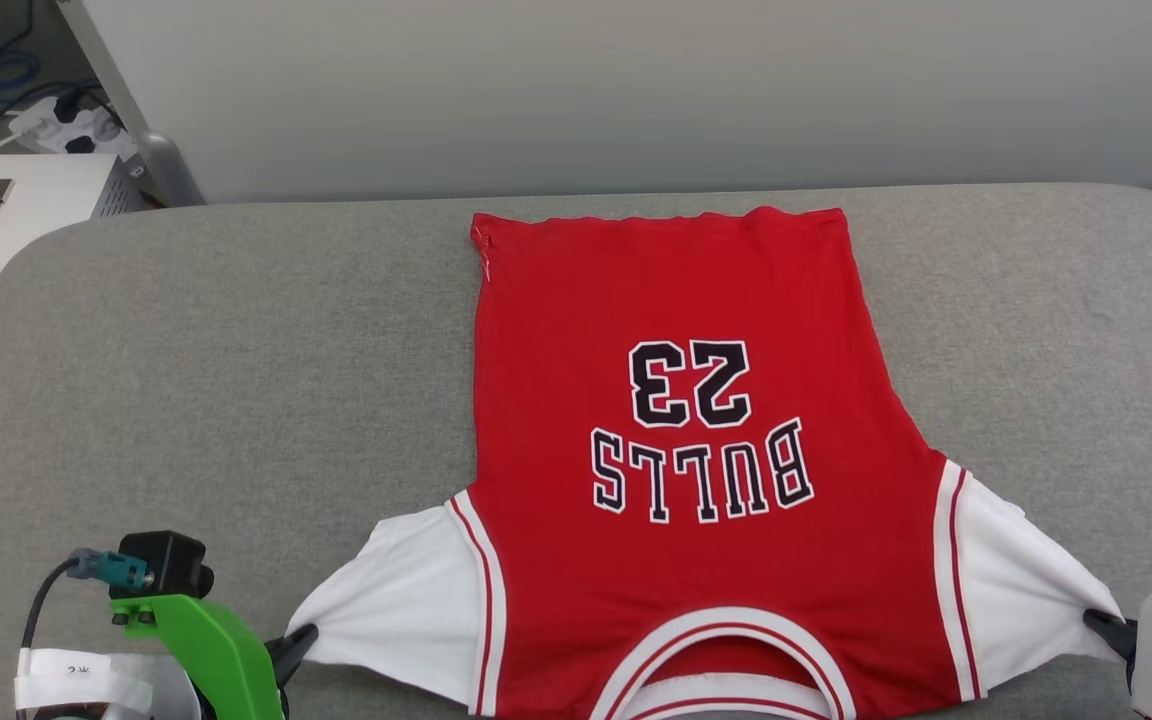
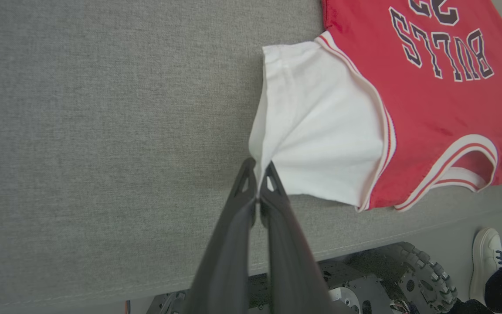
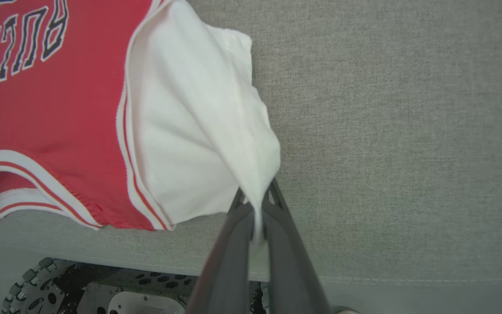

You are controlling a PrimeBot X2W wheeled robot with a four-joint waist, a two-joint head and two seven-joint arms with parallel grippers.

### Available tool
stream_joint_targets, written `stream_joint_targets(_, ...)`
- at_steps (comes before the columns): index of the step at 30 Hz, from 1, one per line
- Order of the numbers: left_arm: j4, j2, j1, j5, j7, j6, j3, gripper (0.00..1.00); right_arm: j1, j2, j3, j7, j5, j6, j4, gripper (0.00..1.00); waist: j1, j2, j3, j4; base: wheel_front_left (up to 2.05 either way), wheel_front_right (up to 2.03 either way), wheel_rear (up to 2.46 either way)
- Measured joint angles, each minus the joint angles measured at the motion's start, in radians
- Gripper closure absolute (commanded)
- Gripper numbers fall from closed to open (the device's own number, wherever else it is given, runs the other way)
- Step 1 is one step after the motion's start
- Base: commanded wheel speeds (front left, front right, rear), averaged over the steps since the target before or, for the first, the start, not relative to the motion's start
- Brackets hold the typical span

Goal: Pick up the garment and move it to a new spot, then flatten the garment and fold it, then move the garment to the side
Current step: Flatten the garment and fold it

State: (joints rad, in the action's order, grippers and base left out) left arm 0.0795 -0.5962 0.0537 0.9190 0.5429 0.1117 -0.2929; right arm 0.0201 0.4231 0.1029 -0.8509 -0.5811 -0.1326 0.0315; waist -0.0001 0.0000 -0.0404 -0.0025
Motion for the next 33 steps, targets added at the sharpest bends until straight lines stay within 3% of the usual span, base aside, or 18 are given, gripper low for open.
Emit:
stream_joint_targets(1, 0.009, 0.000, 0.000, 0.003, 0.001, 0.008, 0.003, 1.00, 0.000, -0.004, 0.005, -0.010, 0.003, 0.000, -0.012, 0.96, 0.0000, 0.0000, -0.005, 0.001, 0.00, 0.00, 0.00)
stream_joint_targets(2, 0.017, 0.000, 0.000, 0.004, 0.001, 0.013, 0.006, 1.00, 0.000, -0.005, 0.006, -0.018, 0.005, 0.000, -0.024, 0.39, 0.0000, 0.0000, -0.010, 0.003, 0.00, 0.00, 0.00)
stream_joint_targets(3, 0.029, 0.000, 0.000, 0.005, 0.004, 0.020, 0.007, 1.00, 0.000, -0.005, 0.005, -0.033, 0.005, 0.000, -0.035, 0.00, 0.0000, 0.0000, -0.016, 0.004, 0.00, 0.00, 0.00)
stream_joint_targets(9, 0.123, -0.002, -0.001, 0.016, 0.046, 0.042, 0.000, 1.00, -0.030, -0.020, 0.047, -0.106, -0.038, 0.001, -0.108, 0.00, 0.0000, 0.0000, -0.067, 0.014, 0.00, 0.00, 0.00)
stream_joint_targets(18, 0.303, -0.023, -0.034, -0.008, 0.098, 0.074, -0.020, 1.00, -0.337, -0.009, 0.062, -0.235, -0.016, 0.001, -0.170, 0.00, 0.0001, 0.0000, -0.204, 0.049, 0.00, 0.00, 0.00)
stream_joint_targets(26, 0.375, -0.022, -0.108, -0.057, 0.101, 0.074, -0.051, 1.00, -0.691, 0.041, 0.026, -0.347, 0.063, 0.001, -0.031, 0.00, 0.0001, 0.0000, -0.351, 0.103, 0.00, 0.00, 0.00)
stream_joint_targets(33, 0.380, 0.012, -0.163, -0.079, 0.085, 0.054, -0.093, 1.00, -0.935, 0.082, 0.000, -0.370, 0.157, 0.001, 0.149, 0.00, 0.0003, 0.0000, -0.459, 0.179, 0.00, 0.00, 0.00)
